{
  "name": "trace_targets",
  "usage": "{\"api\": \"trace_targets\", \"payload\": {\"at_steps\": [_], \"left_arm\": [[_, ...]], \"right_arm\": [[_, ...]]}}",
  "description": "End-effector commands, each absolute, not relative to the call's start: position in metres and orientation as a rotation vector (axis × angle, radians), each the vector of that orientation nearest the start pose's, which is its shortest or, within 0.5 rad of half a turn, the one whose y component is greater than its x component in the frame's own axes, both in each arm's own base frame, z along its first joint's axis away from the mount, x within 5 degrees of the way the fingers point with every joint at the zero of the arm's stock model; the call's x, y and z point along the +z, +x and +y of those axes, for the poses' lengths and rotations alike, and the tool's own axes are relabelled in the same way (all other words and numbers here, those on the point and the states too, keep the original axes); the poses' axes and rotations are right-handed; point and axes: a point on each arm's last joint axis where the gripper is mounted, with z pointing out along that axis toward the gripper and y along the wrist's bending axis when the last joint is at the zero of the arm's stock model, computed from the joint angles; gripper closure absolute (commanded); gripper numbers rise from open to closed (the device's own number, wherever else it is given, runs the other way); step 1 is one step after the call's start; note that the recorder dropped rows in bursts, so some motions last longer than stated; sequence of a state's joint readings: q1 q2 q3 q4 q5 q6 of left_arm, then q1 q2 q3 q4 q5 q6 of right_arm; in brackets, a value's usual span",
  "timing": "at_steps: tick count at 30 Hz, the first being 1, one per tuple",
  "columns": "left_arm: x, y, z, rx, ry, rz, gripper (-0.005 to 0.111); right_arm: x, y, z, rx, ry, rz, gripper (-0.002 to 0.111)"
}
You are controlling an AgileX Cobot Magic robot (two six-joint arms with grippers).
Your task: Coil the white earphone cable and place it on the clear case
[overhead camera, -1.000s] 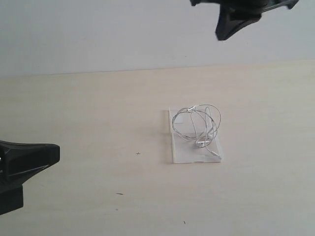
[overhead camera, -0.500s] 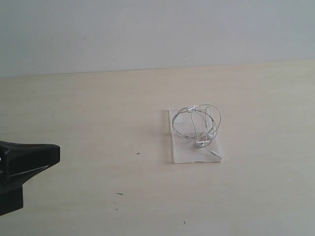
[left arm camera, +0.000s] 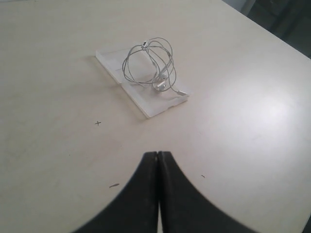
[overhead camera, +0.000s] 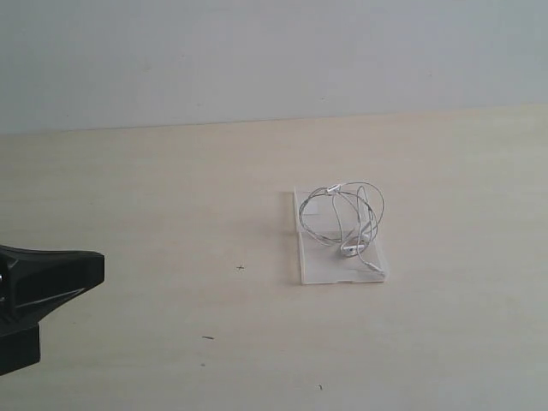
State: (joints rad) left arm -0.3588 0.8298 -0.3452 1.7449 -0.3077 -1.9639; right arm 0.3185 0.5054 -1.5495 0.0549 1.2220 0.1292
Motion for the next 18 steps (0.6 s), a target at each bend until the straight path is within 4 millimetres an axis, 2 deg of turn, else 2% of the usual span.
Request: {"api": "trace_targets", "payload": {"at_steps": [1, 5, 8, 9, 10, 14, 18], "left_arm": [[0.241, 0.136, -0.080, -0.665, 0.353, 2.042, 0.107], [0.241, 0.136, -0.080, -0.665, 0.353, 2.042, 0.107], [0.241, 0.136, -0.080, -0.665, 0.353, 2.042, 0.107], [0.241, 0.136, -0.080, -0.665, 0.353, 2.042, 0.107], [0.241, 0.136, -0.080, -0.665, 0.353, 2.042, 0.107], [0.241, 0.136, -0.080, -0.665, 0.353, 2.042, 0.107], [0.241, 0.136, -0.080, -0.665, 0.353, 2.042, 0.107]], "right_arm": [[0.491, -0.042, -0.006, 0.330, -0.103, 1.672, 0.108], [0.450, -0.012, 0.001, 0.258, -0.102, 1.591, 0.108], [0.407, 0.010, 0.004, 0.171, -0.144, 1.535, 0.108], [0.385, 0.020, 0.005, 0.129, -0.169, 1.541, 0.108], [0.371, 0.025, 0.006, 0.105, -0.181, 1.532, 0.108], [0.308, 0.051, 0.009, 0.046, -0.233, 1.614, 0.108], [0.266, 0.063, 0.010, 0.018, -0.254, 1.665, 0.108]]}}
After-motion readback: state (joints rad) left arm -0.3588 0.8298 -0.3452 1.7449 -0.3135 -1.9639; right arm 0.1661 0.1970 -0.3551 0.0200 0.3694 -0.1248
